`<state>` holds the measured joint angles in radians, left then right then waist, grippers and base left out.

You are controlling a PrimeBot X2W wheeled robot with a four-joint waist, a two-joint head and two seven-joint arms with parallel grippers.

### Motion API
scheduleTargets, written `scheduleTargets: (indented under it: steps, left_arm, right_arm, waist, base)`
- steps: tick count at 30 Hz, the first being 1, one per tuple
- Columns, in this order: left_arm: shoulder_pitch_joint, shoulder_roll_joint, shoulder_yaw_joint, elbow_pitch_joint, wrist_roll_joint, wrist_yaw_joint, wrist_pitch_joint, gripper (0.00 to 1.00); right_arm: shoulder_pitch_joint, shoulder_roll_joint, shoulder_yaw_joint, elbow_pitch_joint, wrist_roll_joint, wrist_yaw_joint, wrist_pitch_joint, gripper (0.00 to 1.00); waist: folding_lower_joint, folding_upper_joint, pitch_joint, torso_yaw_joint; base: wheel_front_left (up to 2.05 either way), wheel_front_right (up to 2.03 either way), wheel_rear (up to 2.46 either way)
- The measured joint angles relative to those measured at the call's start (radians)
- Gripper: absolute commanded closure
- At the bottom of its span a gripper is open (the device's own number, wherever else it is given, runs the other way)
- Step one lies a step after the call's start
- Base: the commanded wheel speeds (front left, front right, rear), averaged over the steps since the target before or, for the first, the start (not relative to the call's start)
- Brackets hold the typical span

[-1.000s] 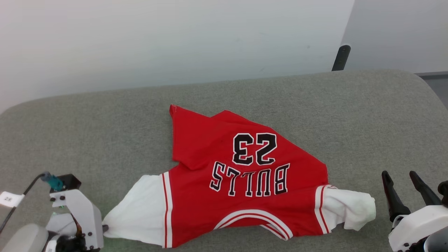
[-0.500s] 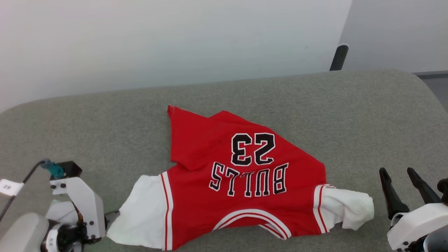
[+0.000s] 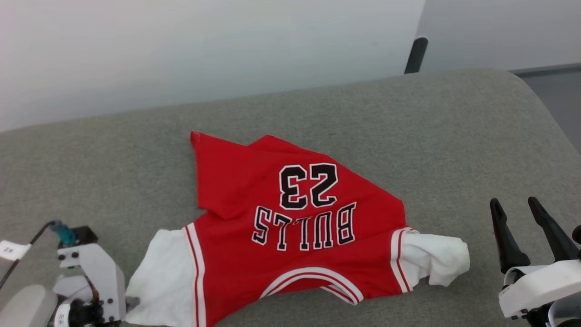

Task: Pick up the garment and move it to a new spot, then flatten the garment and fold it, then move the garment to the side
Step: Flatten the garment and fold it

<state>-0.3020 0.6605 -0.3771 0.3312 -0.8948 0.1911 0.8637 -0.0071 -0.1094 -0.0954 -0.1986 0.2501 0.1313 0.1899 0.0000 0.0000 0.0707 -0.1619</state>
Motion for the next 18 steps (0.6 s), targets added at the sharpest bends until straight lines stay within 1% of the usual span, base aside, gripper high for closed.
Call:
scheduleTargets:
  steps: [5, 9, 10, 11, 12, 15, 18]
  left_arm:
    - [0.005, 0.008, -0.004, 0.026, -0.001, 0.012, 0.017, 0.00]
    - [0.002, 0.004, 0.001, 0.043, -0.010, 0.016, 0.021, 0.00]
    - [0.002, 0.001, 0.003, 0.048, -0.015, 0.017, 0.022, 0.39]
    - [0.000, 0.000, 0.003, 0.053, -0.018, 0.015, 0.022, 0.82]
    - [-0.001, -0.003, 0.006, 0.057, -0.023, 0.014, 0.022, 1.00]
    - [-0.005, -0.009, 0.017, 0.069, -0.039, 0.006, 0.020, 1.00]
    - [-0.011, -0.019, 0.020, 0.072, -0.046, 0.001, 0.014, 1.00]
  right_arm:
    - [0.010, 0.008, -0.005, -0.023, -0.004, 0.000, 0.003, 0.00]
    - [0.012, 0.012, -0.016, -0.034, -0.004, 0.000, 0.006, 0.00]
    - [0.012, 0.013, -0.018, -0.035, -0.004, 0.000, 0.011, 0.00]
    - [0.012, 0.015, -0.020, -0.035, -0.002, 0.000, 0.016, 0.00]
    - [0.014, 0.015, -0.020, -0.036, 0.000, 0.000, 0.030, 0.00]
    - [0.022, 0.015, -0.017, -0.041, 0.009, 0.000, 0.070, 0.00]
    - [0.038, 0.012, -0.013, -0.041, 0.022, 0.000, 0.141, 0.00]
  waist:
    - [0.0000, 0.0000, 0.018, -0.017]
    - [0.0000, 0.0000, 0.031, -0.022]
    - [0.0000, 0.0000, 0.034, -0.022]
    - [-0.0001, 0.0000, 0.037, -0.022]
    - [0.0000, 0.0000, 0.039, -0.022]
    - [0.0000, 0.0000, 0.048, -0.019]
    - [0.0000, 0.0000, 0.055, -0.012]
  base:
    - [0.00, 0.00, 0.00]
    - [0.00, 0.00, 0.00]
    - [0.00, 0.00, 0.00]
    - [0.00, 0.00, 0.00]
    - [0.00, 0.00, 0.00]
    - [0.00, 0.00, 0.00]
    - [0.00, 0.00, 0.00]
